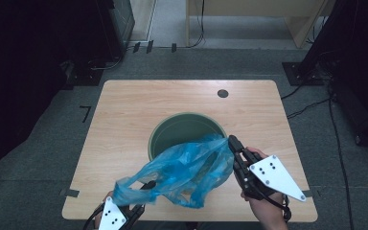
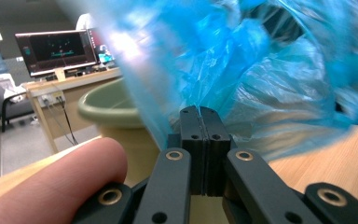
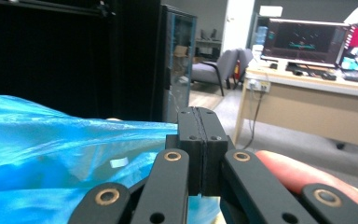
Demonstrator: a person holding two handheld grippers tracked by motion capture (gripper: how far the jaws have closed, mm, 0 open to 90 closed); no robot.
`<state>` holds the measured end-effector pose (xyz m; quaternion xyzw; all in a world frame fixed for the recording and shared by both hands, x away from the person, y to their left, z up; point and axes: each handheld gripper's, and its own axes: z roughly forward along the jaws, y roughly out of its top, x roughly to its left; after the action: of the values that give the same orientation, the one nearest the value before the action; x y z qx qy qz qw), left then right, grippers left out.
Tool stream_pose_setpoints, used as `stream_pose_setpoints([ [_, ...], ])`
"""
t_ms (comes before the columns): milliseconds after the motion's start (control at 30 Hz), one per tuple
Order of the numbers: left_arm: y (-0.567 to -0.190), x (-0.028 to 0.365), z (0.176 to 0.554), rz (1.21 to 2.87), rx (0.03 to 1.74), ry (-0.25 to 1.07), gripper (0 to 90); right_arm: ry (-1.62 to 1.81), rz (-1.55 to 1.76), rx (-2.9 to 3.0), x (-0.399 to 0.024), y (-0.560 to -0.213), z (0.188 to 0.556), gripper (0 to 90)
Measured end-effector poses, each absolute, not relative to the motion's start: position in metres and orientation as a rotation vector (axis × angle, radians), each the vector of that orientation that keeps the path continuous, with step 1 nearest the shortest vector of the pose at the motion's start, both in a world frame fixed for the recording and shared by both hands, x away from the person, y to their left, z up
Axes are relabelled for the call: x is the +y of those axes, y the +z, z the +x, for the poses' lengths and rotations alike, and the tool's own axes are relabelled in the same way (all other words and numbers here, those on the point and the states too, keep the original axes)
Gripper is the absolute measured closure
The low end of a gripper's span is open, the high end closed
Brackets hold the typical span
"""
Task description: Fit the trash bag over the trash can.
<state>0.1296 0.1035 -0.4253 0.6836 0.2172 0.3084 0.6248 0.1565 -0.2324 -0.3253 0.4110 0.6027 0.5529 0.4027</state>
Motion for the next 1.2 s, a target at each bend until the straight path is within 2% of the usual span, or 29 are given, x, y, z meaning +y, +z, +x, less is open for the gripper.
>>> stream_pose_setpoints([
  [300, -0.446, 0.107, 0.137, 1.632, 0.474, 0.666, 88.6, 1.374, 1.116, 1.515, -0.251, -0.344, 0.16, 90.0],
  [600, -0.452, 0.123, 0.145, 1.582, 0.526, 0.634, 80.5, 1.387, 1.103, 1.52, -0.258, -0.35, 0.156, 90.0],
  [900, -0.463, 0.131, 0.152, 1.63, 0.561, 0.664, 86.9, 1.359, 1.151, 1.517, -0.265, -0.36, 0.155, 90.0],
  [1067, -0.472, 0.128, 0.155, 1.679, 0.543, 0.595, 87.7, 1.333, 1.171, 1.525, -0.271, -0.368, 0.156, 90.0],
  [1200, -0.472, 0.121, 0.149, 1.747, 0.457, 0.553, 88.3, 1.308, 1.184, 1.539, -0.275, -0.376, 0.155, 90.0],
])
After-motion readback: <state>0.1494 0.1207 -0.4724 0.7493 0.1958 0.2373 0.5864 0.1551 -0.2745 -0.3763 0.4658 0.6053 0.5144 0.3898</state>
